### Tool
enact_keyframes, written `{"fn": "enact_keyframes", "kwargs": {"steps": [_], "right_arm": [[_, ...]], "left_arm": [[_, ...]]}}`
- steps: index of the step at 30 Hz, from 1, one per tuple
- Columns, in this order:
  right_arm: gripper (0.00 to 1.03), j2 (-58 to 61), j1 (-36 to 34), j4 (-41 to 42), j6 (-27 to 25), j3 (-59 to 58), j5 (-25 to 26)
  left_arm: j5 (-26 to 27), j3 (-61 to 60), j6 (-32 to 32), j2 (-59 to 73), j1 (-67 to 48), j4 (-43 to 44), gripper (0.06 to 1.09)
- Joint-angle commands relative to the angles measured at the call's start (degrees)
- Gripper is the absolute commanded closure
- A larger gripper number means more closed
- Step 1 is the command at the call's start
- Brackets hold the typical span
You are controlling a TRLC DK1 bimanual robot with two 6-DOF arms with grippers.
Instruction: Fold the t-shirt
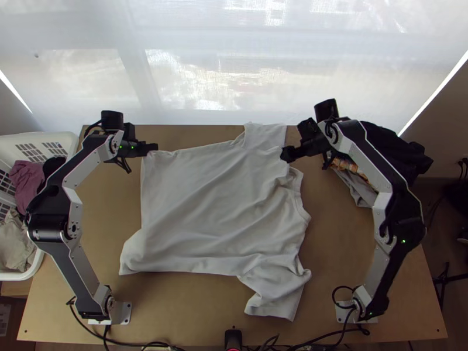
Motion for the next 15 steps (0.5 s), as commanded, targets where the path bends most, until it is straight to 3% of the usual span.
{"fn": "enact_keyframes", "kwargs": {"steps": [1,5,10,15], "right_arm": [[0.05,18.17,-2.97,0.0,5.7,20.17,-2.87],[0.05,27.75,-2.97,-2.19,7.37,33.61,-2.87],[0.06,31.09,-2.0,-1.05,5.52,33.53,-2.61],[0.06,32.67,-2.35,0.71,4.65,33.26,0.82]], "left_arm": [[0.0,-1.78,1.57,-2.33,-1.79,-0.66,1.05],[0.0,-2.92,2.71,-3.04,-2.31,-0.75,1.05],[0.0,-3.97,3.5,-4.36,-2.75,-1.01,1.05],[0.0,-5.64,4.12,-5.85,-2.75,-1.01,1.05]]}}
